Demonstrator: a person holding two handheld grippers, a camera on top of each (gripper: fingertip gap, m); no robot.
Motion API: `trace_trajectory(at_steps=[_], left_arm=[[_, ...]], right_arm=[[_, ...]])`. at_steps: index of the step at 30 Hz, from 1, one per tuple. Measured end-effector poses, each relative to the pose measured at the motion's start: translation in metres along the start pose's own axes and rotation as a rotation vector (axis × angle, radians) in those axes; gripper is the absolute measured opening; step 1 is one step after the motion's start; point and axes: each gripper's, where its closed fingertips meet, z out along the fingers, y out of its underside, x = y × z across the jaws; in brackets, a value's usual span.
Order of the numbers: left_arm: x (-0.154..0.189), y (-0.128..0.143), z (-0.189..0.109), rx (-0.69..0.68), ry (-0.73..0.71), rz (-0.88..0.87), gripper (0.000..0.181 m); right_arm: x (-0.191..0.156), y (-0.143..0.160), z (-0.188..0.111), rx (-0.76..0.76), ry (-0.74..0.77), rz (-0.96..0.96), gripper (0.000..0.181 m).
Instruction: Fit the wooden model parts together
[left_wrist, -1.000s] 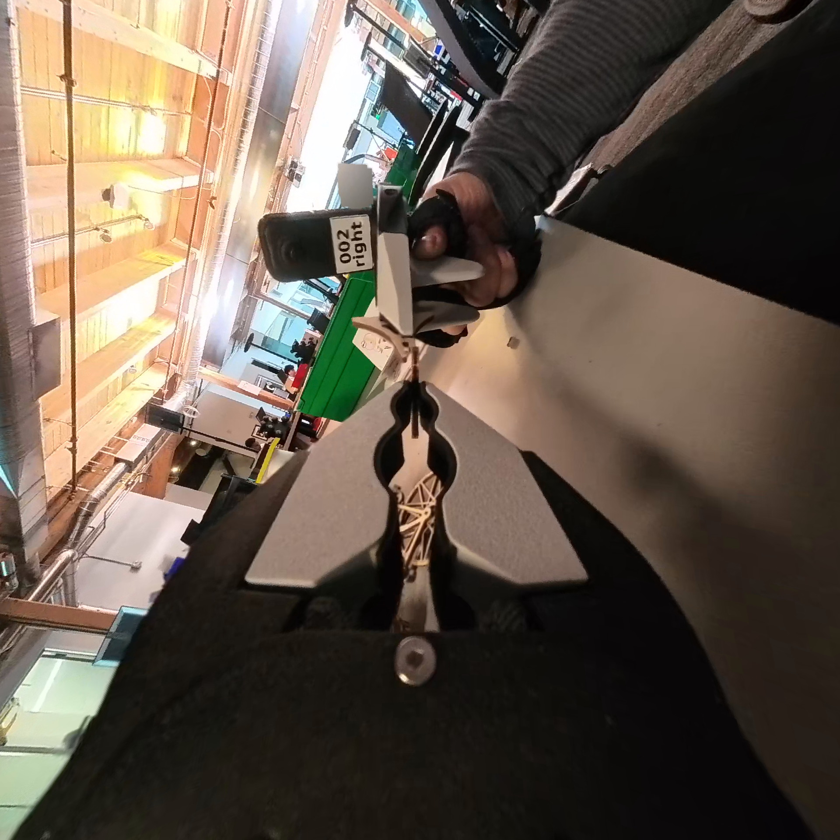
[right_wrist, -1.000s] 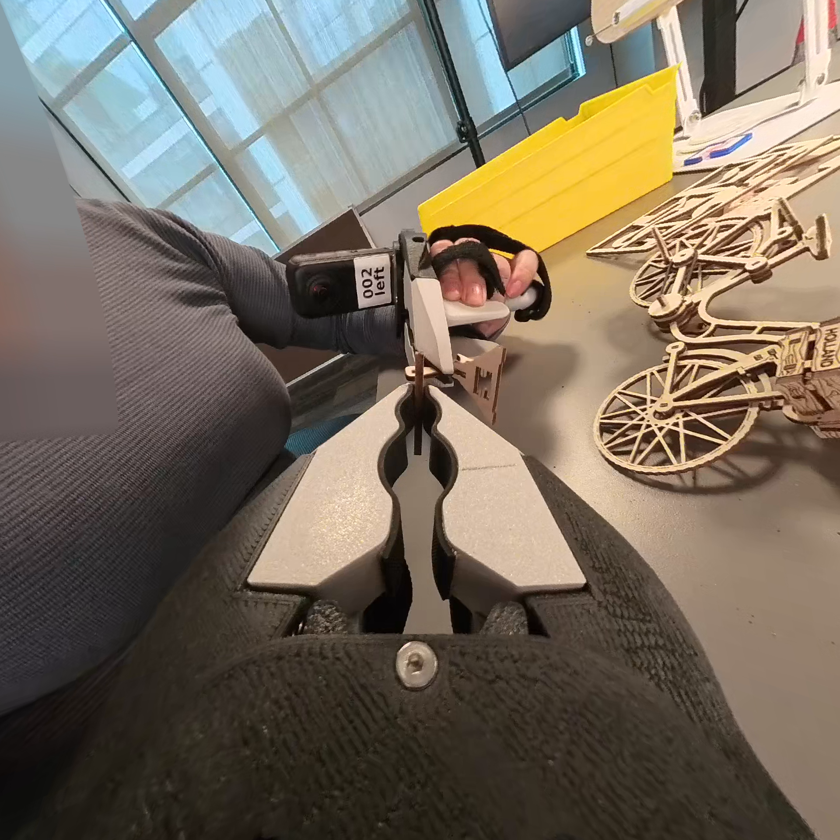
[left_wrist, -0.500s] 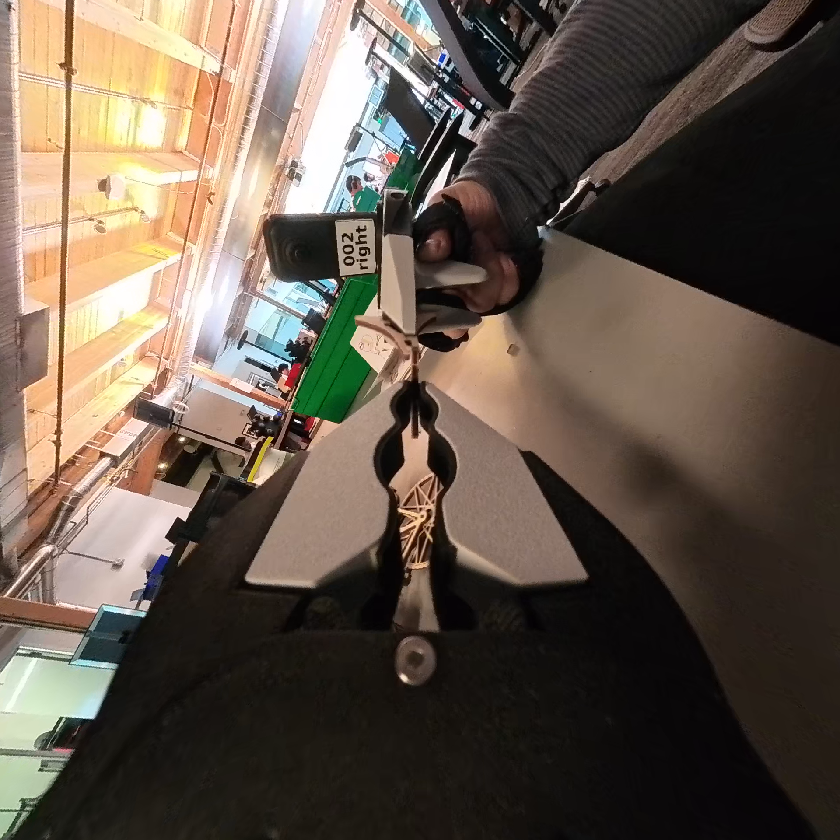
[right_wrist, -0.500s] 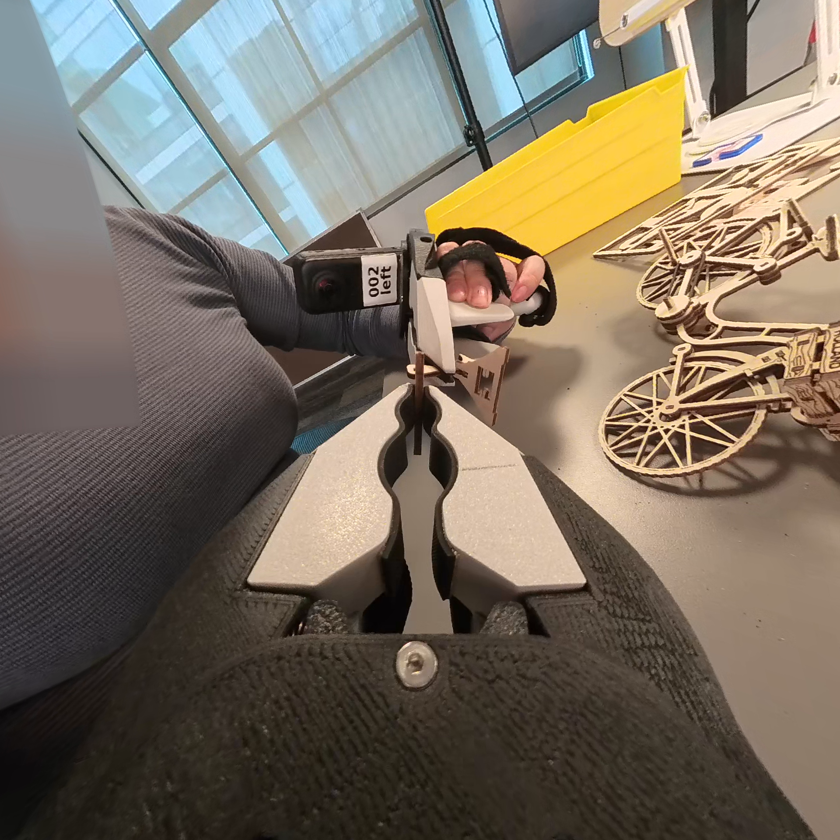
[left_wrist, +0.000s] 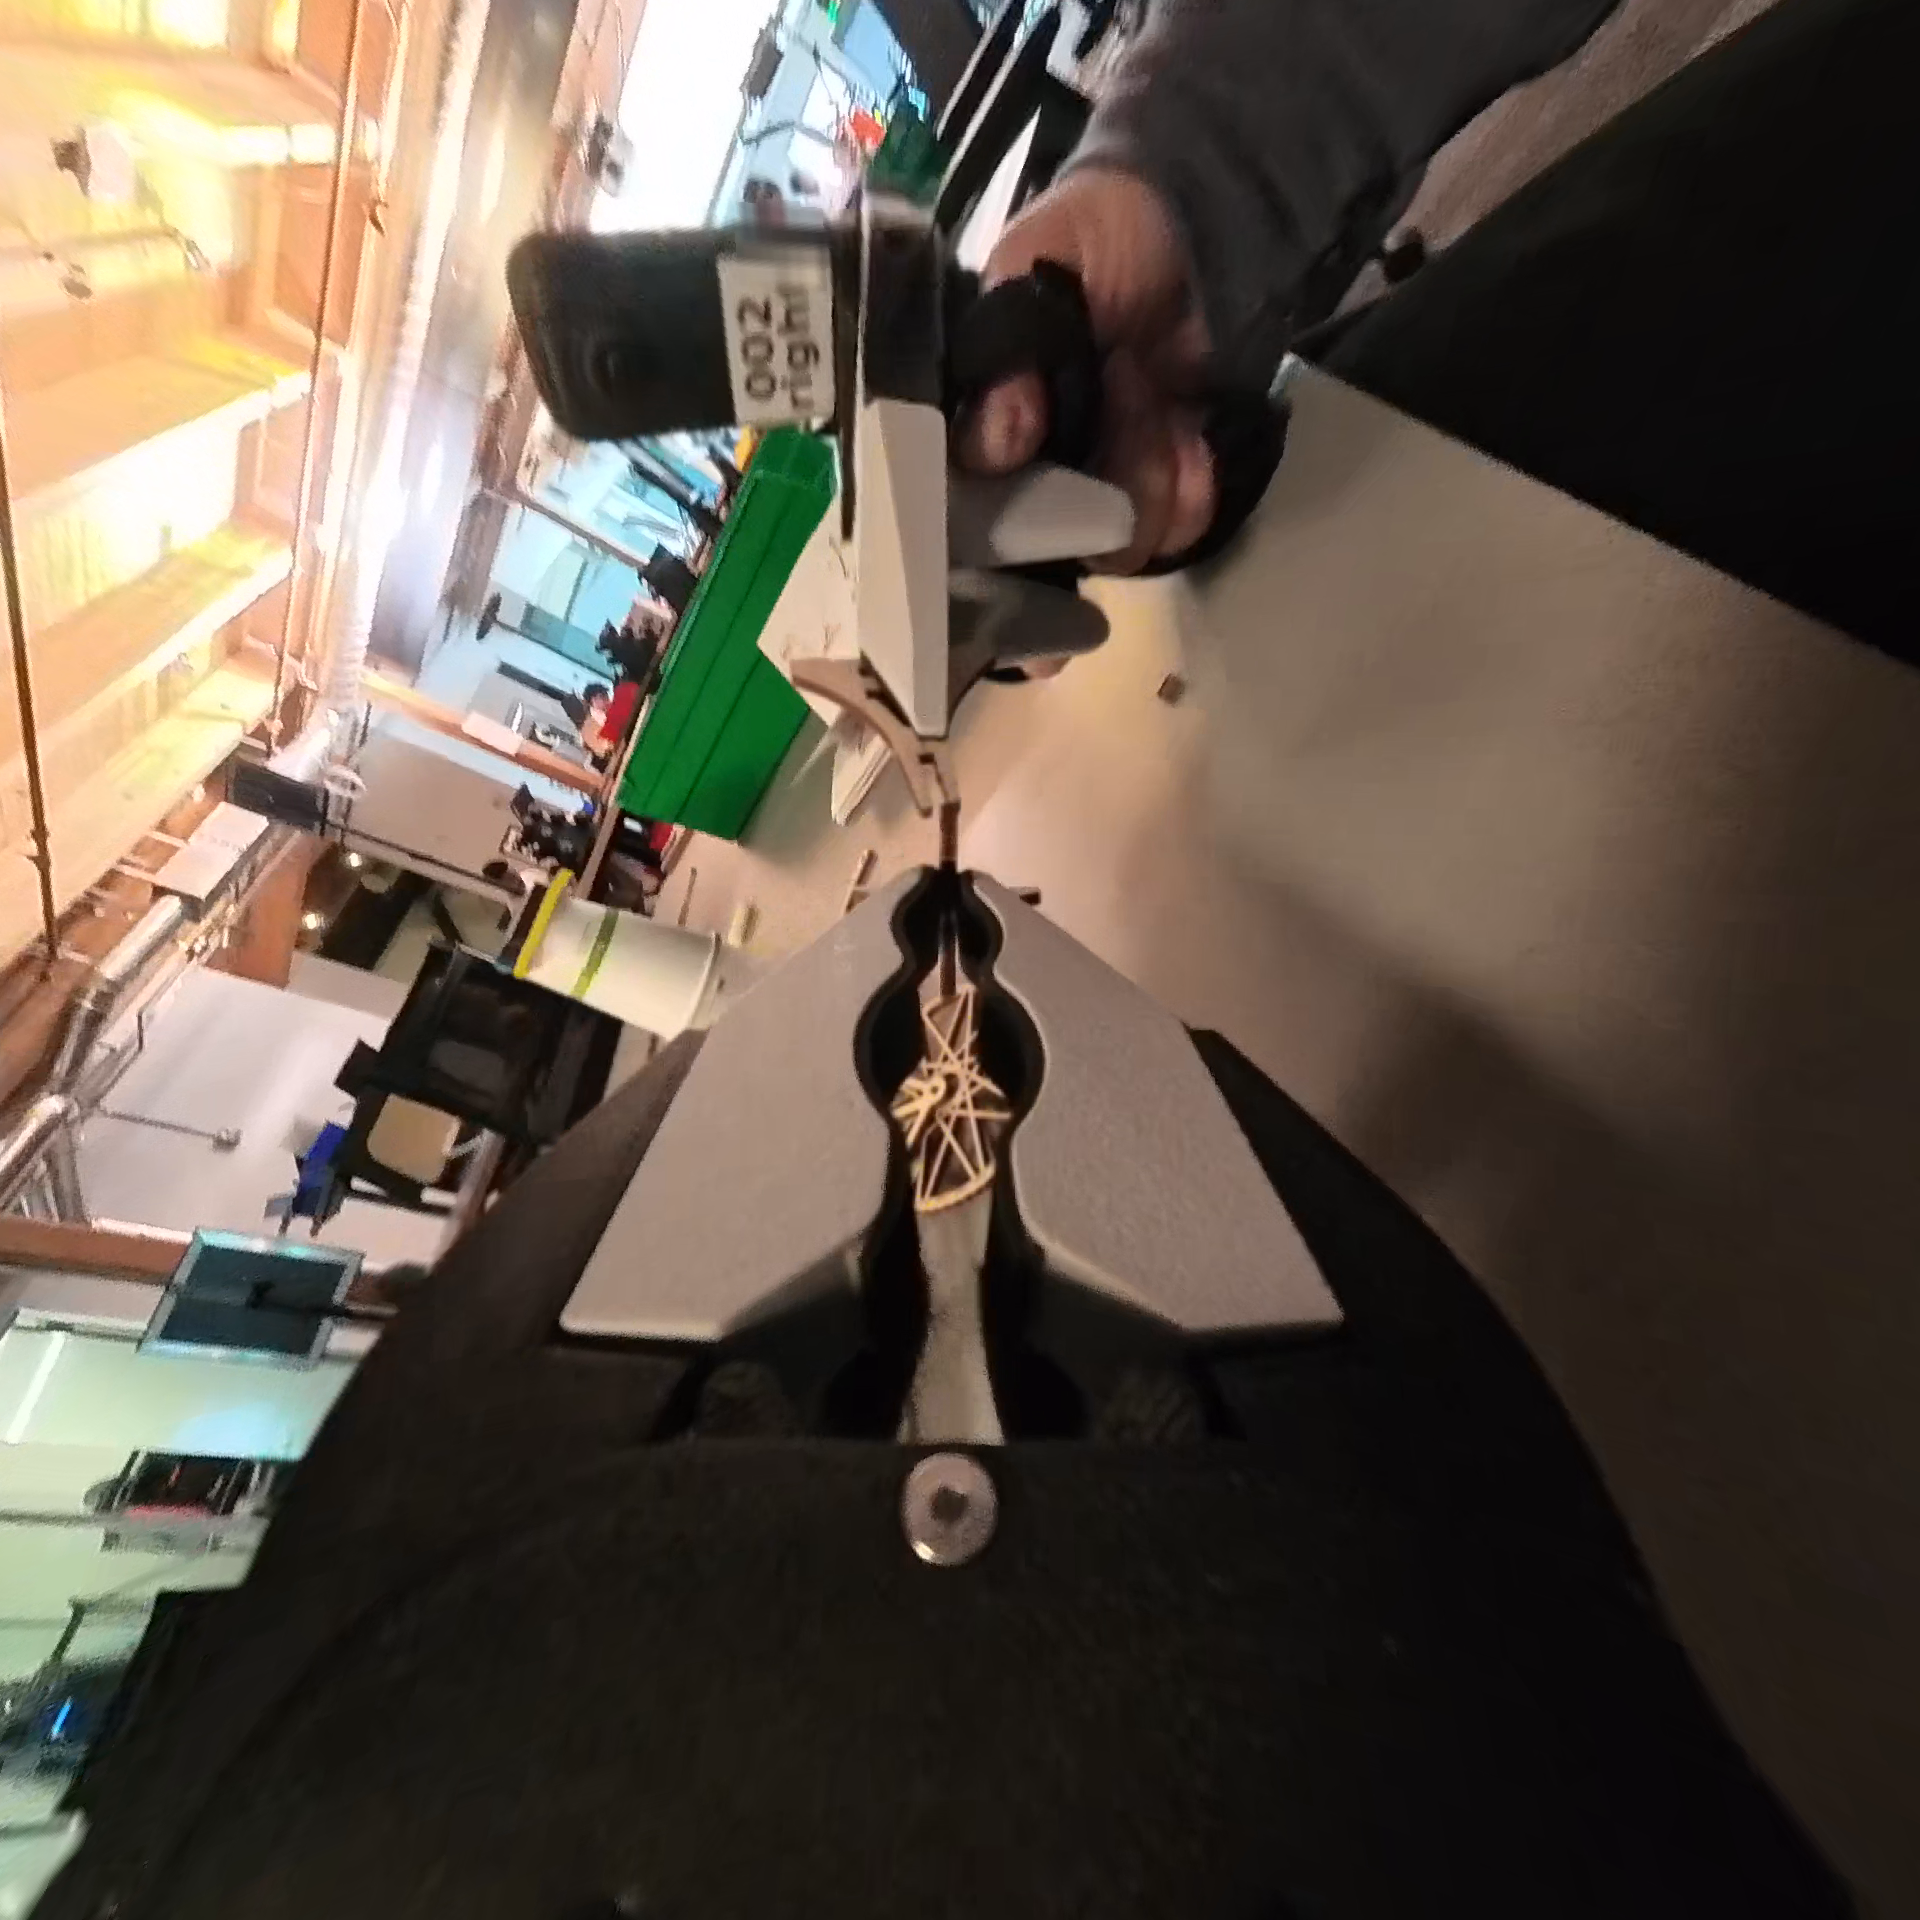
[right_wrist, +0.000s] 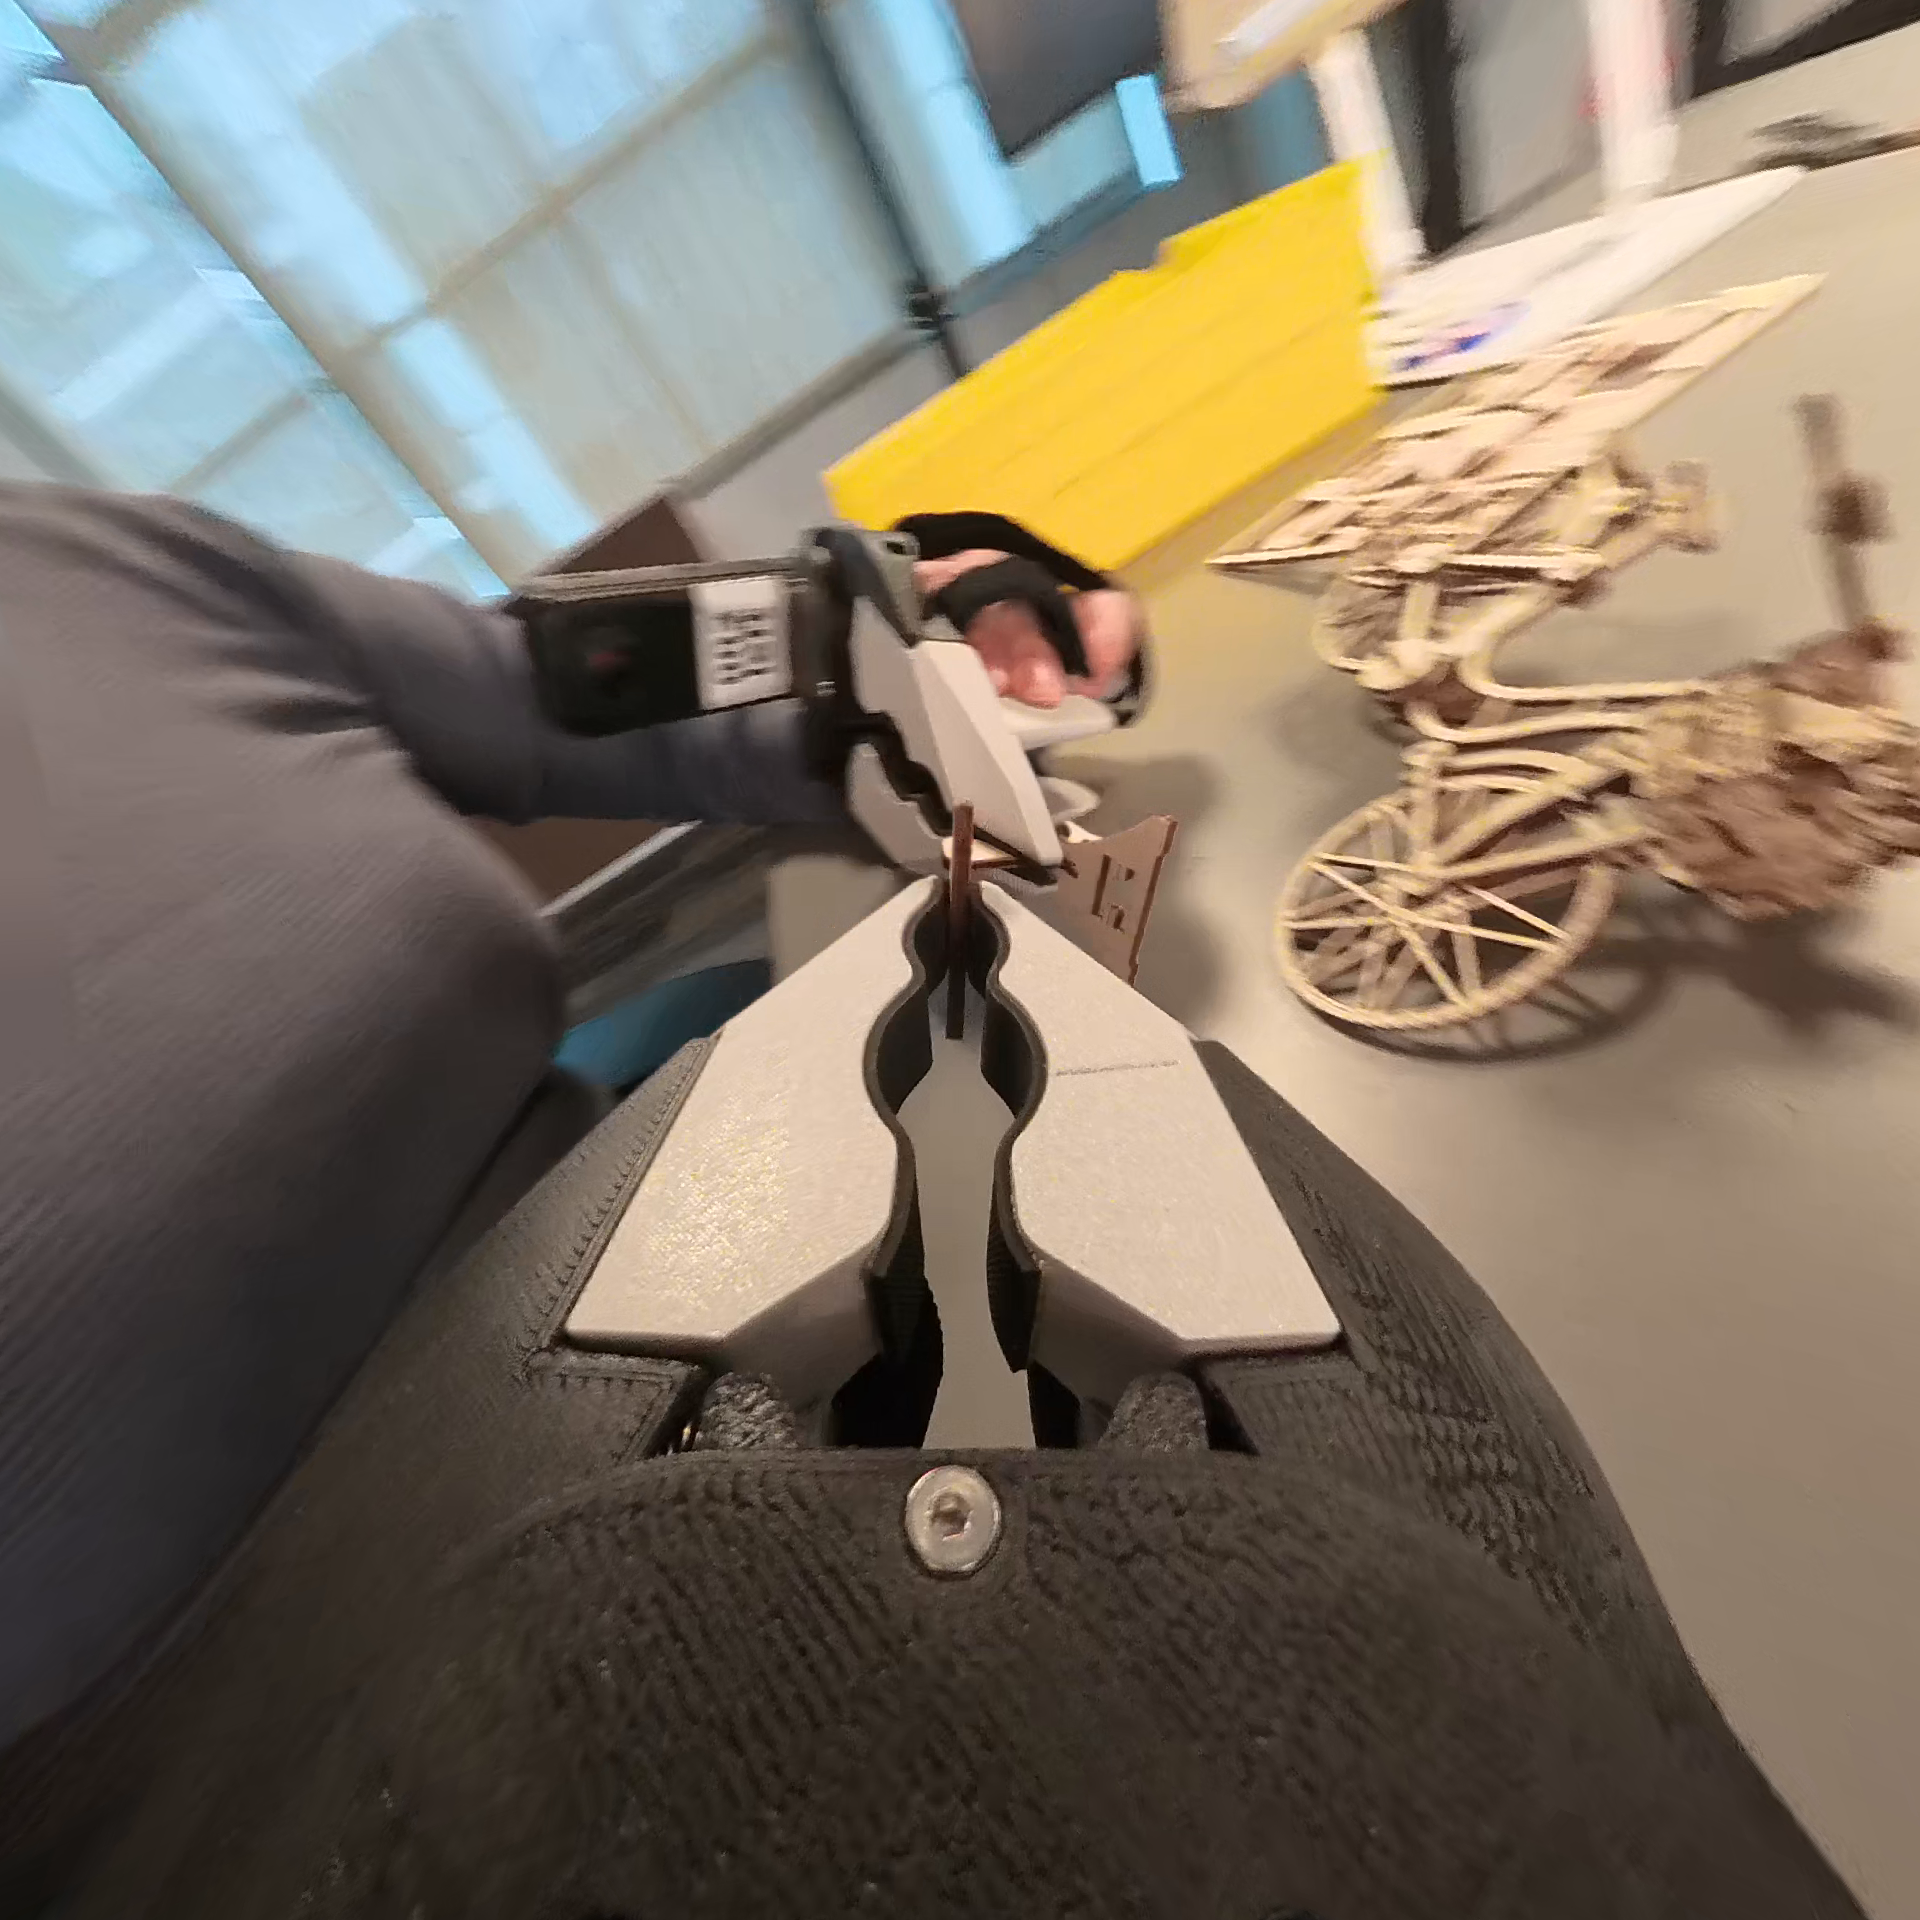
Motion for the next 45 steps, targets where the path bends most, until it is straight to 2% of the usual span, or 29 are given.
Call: trace_trajectory(at_steps=[5,9,13,18,32,39,45], left_arm=[[0.008,0.007,0.006,-0.065,0.06,-0.082,0.0],[0.004,0.016,0.009,-0.124,0.024,-0.062,0.001],[-0.006,0.01,0.004,-0.076,-0.032,-0.058,0.0],[-0.011,-0.001,0.002,-0.008,-0.064,-0.051,0.001],[-0.007,0.0,0.002,-0.011,-0.04,-0.052,0.0],[-0.01,0.022,0.005,-0.174,-0.072,-0.071,0.0],[-0.011,0.027,0.006,-0.194,-0.06,-0.178,0.0]], right_arm=[[0.016,0.002,0.0,-0.004,0.175,-0.009,0.0],[0.009,0.002,0.005,0.006,0.133,0.003,0.0],[0.01,-0.008,-0.005,0.1,0.116,0.037,0.0],[0.003,-0.008,-0.004,0.099,0.068,0.038,0.0],[0.001,-0.006,0.003,0.086,0.057,0.047,0.0],[0.019,-0.005,0.007,0.081,0.289,-0.013,0.0],[0.031,-0.006,0.01,0.087,0.439,-0.038,0.0]])
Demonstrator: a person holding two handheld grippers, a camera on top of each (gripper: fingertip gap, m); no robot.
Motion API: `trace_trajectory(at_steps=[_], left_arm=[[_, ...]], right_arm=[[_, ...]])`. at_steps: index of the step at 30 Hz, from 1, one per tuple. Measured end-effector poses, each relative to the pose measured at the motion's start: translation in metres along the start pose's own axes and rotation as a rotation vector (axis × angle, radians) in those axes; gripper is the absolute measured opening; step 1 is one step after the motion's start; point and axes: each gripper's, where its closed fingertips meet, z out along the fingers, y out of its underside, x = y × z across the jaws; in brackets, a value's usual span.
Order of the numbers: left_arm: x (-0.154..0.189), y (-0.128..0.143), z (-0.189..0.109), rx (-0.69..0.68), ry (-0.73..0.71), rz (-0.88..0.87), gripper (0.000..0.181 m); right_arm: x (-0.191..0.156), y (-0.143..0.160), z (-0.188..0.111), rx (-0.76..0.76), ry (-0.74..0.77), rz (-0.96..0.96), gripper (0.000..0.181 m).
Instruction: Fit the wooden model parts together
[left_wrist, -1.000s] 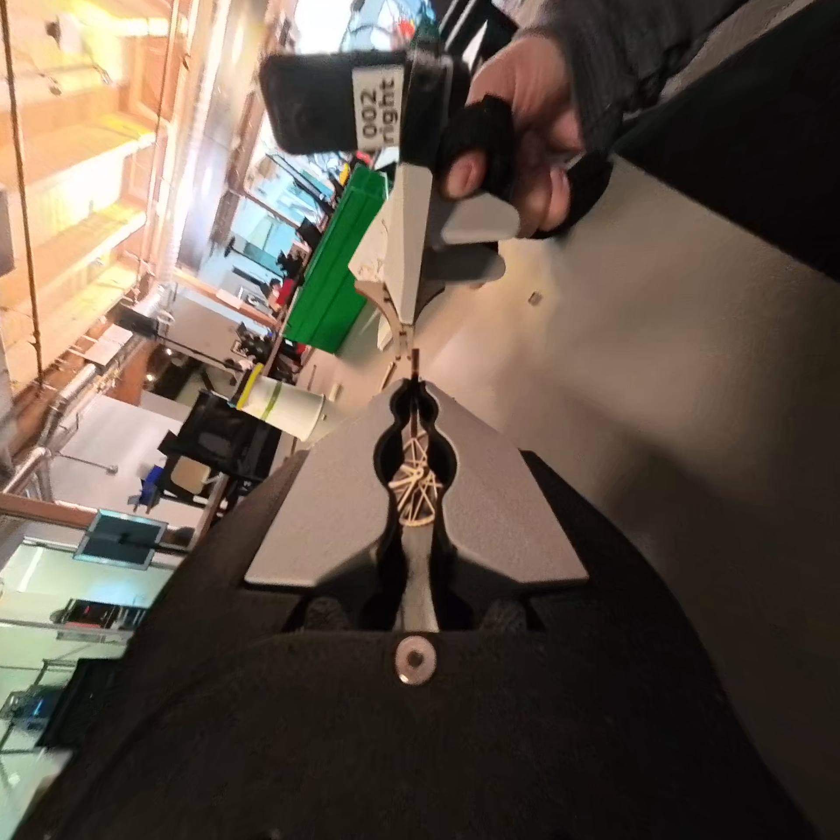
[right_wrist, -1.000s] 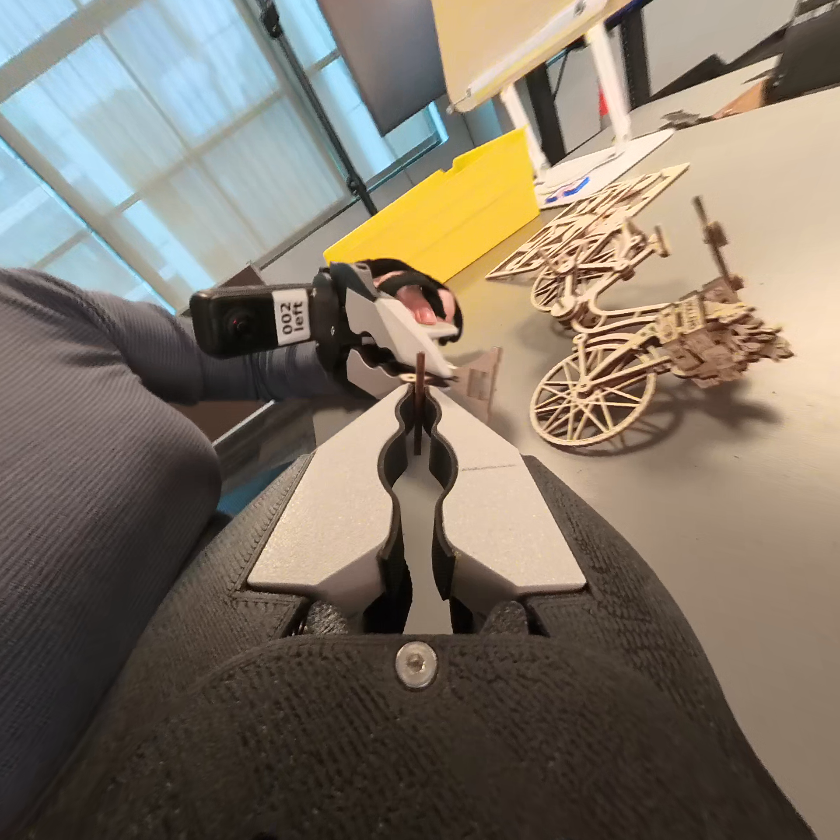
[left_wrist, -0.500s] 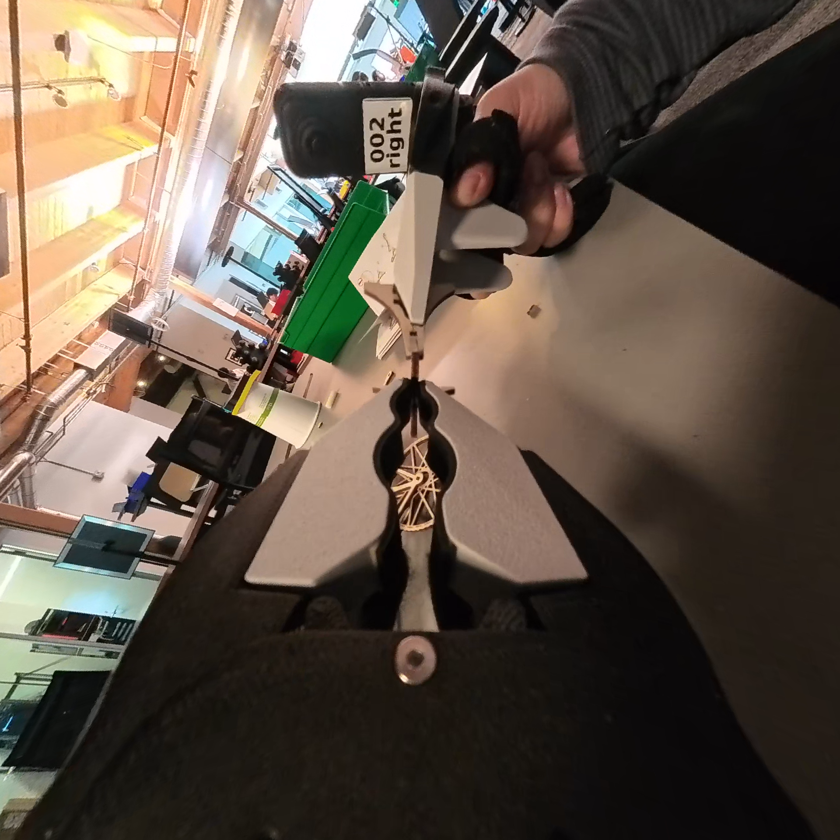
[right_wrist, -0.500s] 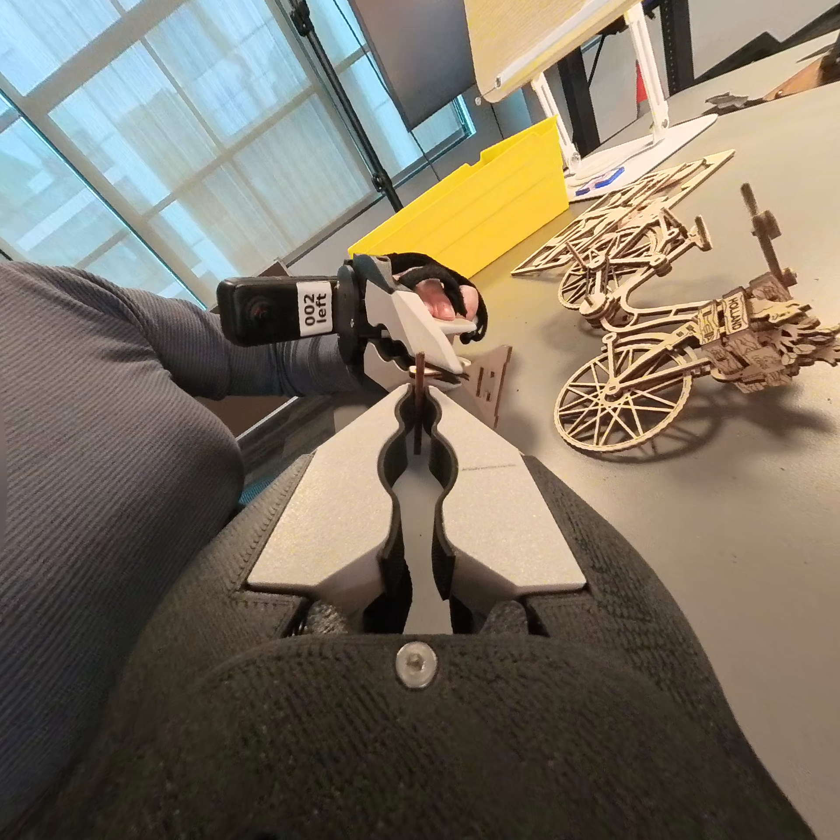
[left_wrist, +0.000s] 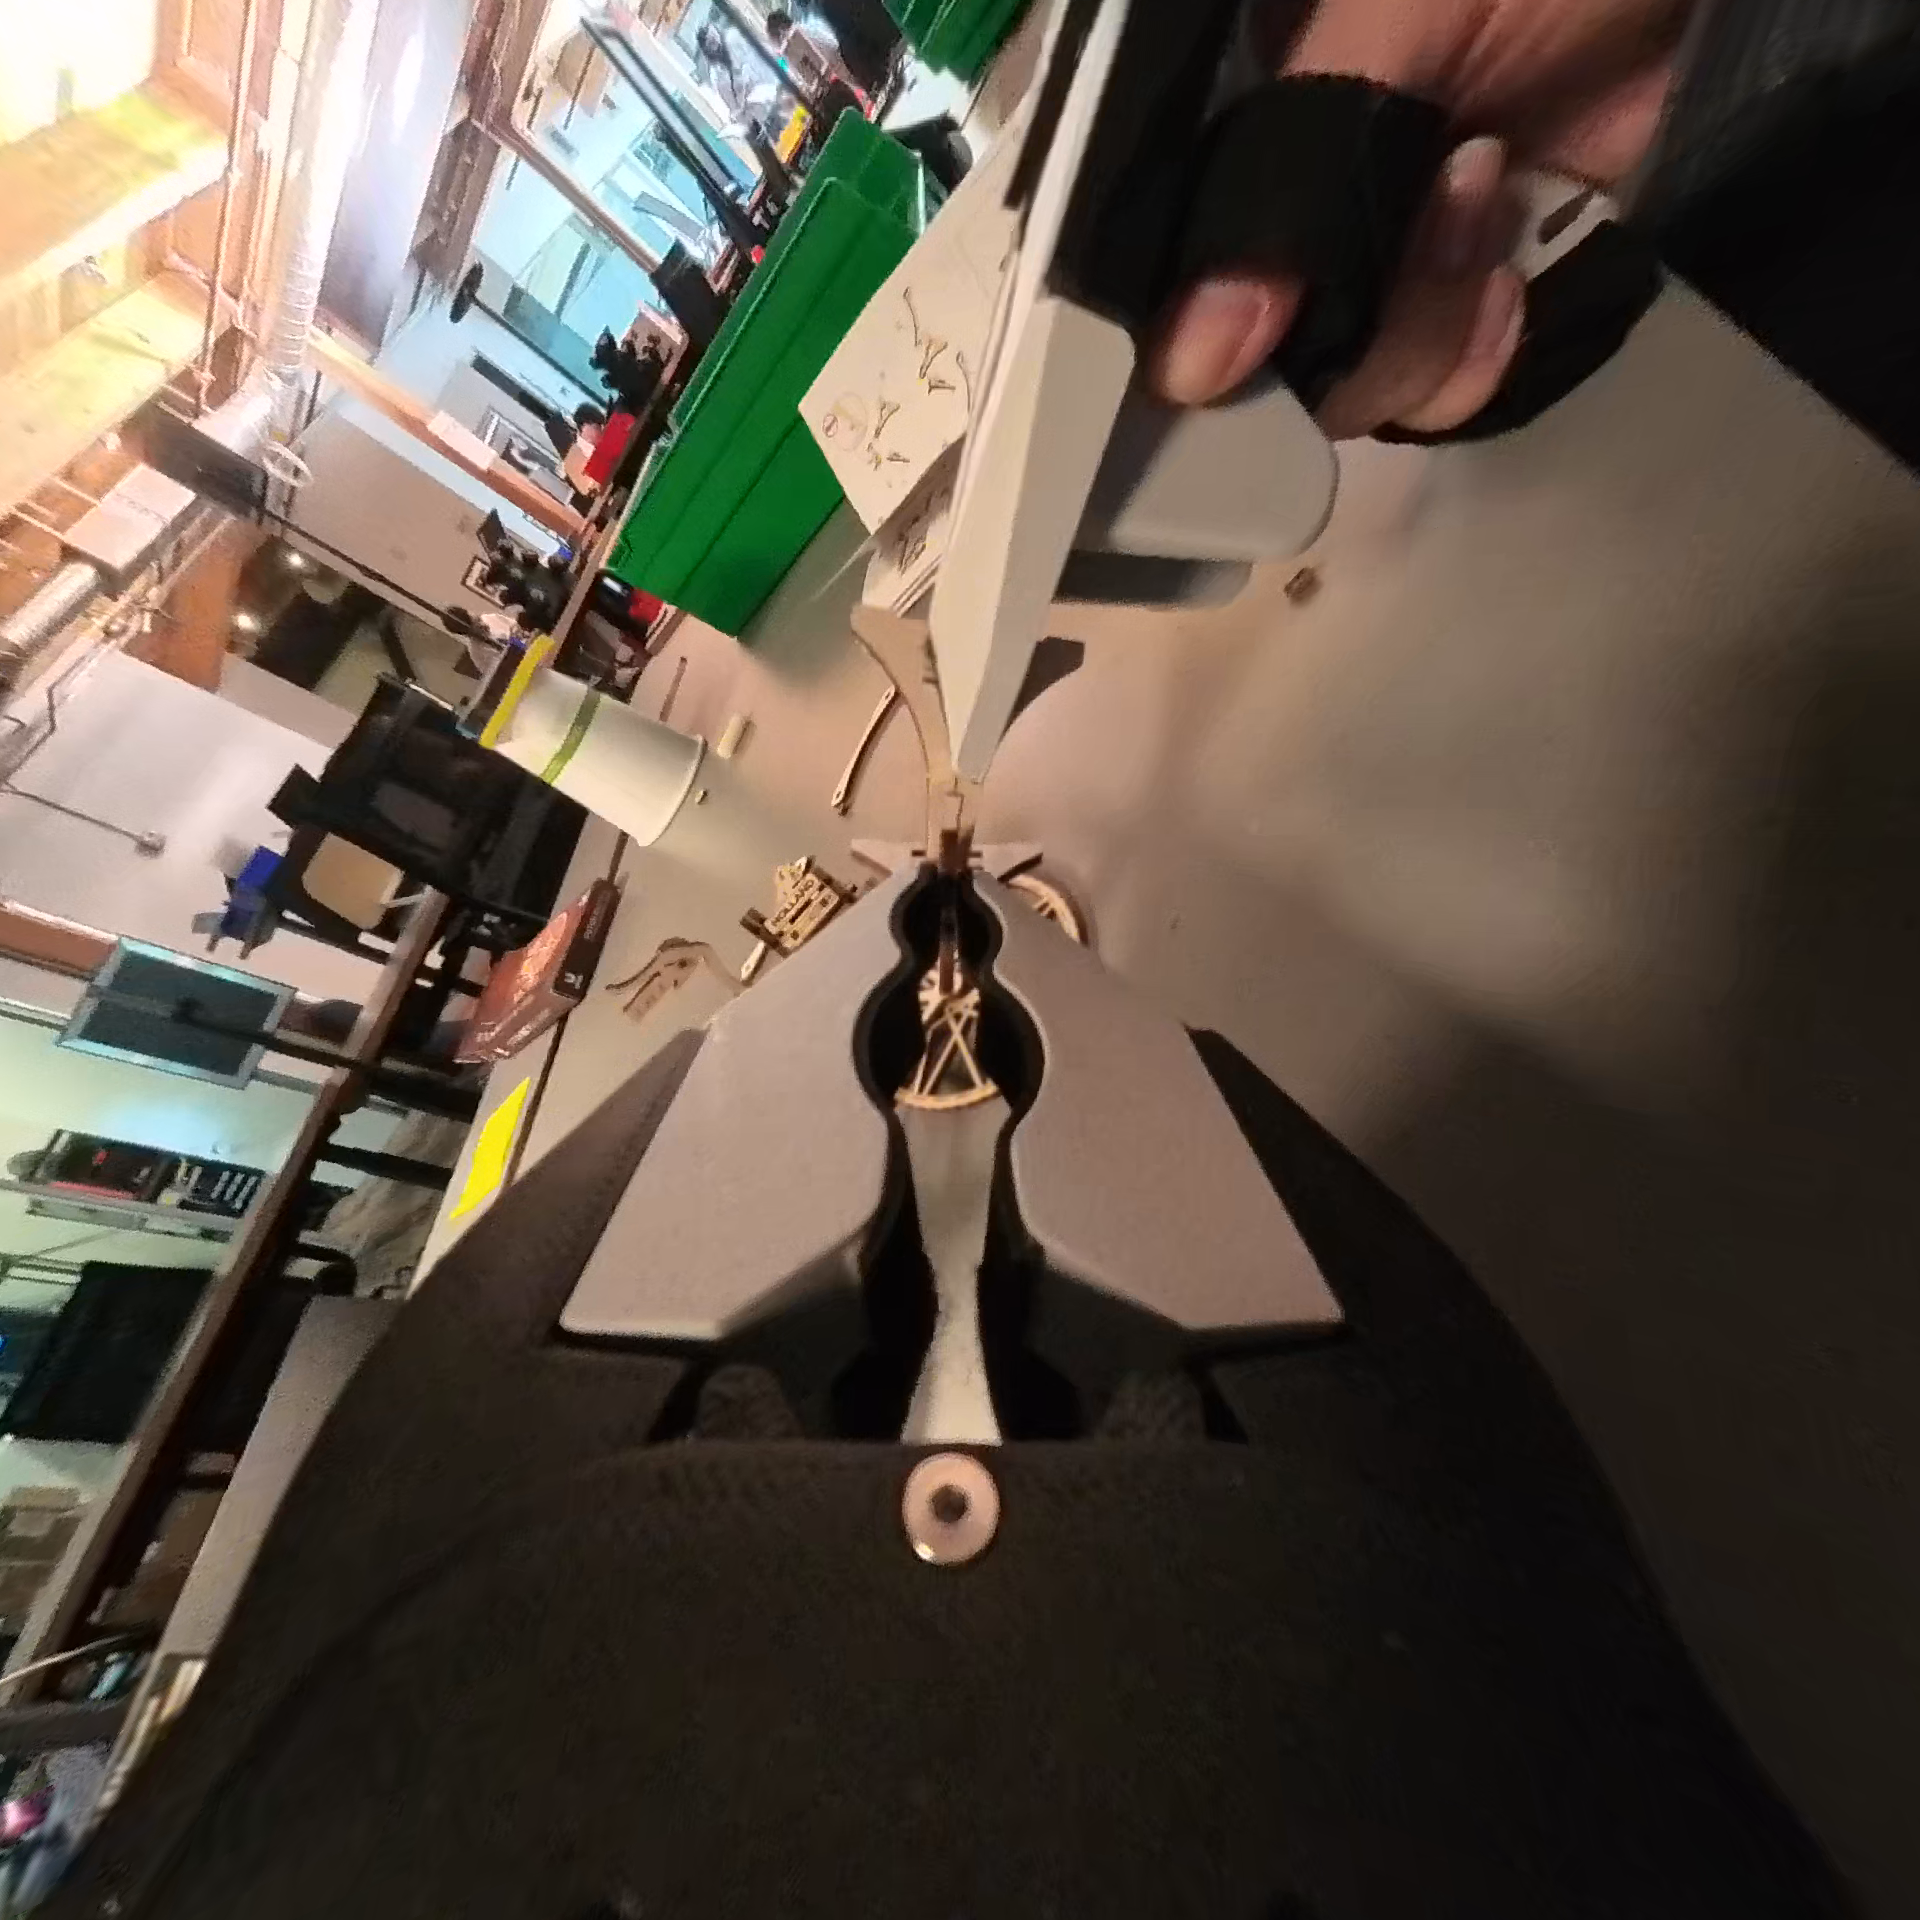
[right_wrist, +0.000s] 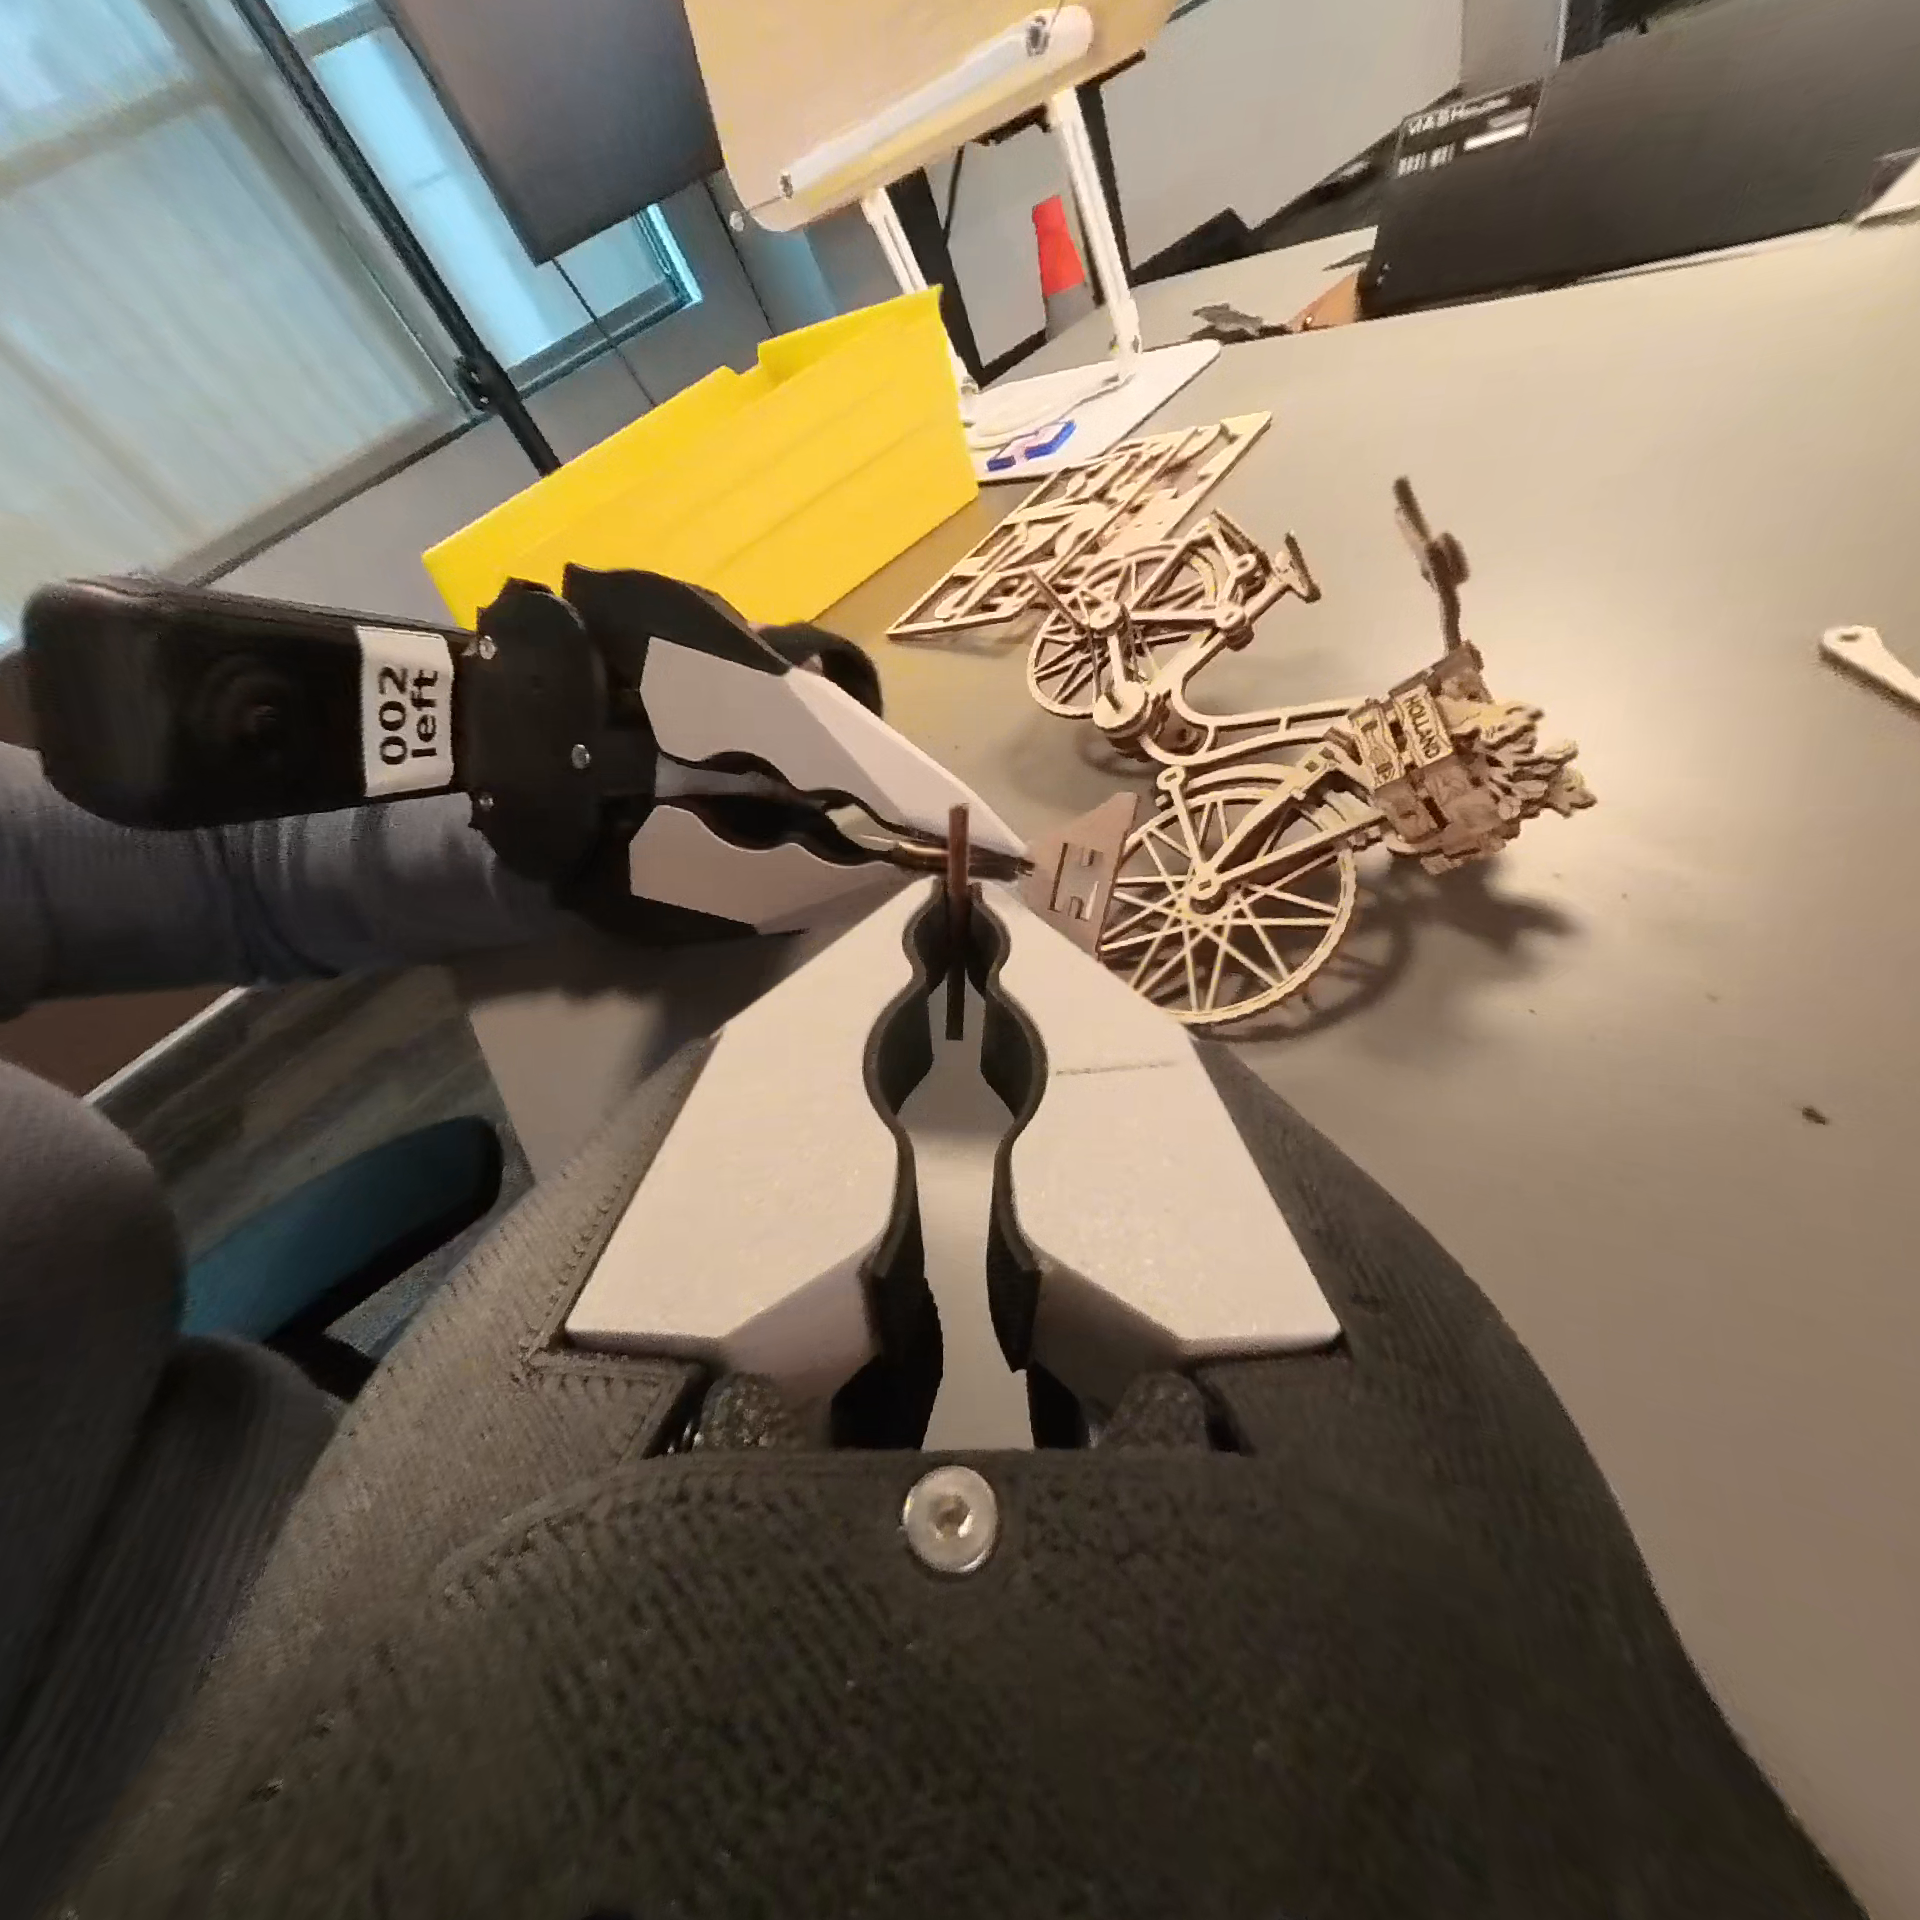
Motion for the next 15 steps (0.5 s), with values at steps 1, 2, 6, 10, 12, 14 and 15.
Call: trace_trajectory(at_steps=[1,2,6,10,12,14,15], left_arm=[[-0.002,0.001,0.0,-0.001,-0.011,0.013,0.0],[-0.004,0.007,0.001,-0.028,-0.019,0.015,0.0],[-0.005,0.004,-0.001,0.021,-0.001,-0.003,0.0],[-0.004,0.002,-0.001,0.039,-0.003,0.024,0.0],[-0.004,0.001,-0.002,0.046,-0.003,0.025,0.0],[-0.004,-0.001,-0.002,0.058,-0.001,0.036,0.0],[-0.004,-0.002,-0.003,0.067,-0.004,0.036,0.0]], right_arm=[[0.0,-0.001,0.0,0.007,-0.012,0.001,0.0],[-0.002,-0.004,-0.001,0.024,-0.043,0.022,0.0],[-0.002,-0.009,-0.005,0.064,-0.128,0.12,0.0],[-0.005,-0.007,-0.002,0.047,-0.168,0.155,0.0],[-0.006,-0.007,-0.003,0.045,-0.18,0.166,0.0],[-0.006,-0.007,-0.003,0.042,-0.191,0.163,0.0],[-0.006,-0.006,-0.004,0.039,-0.191,0.161,0.0]])
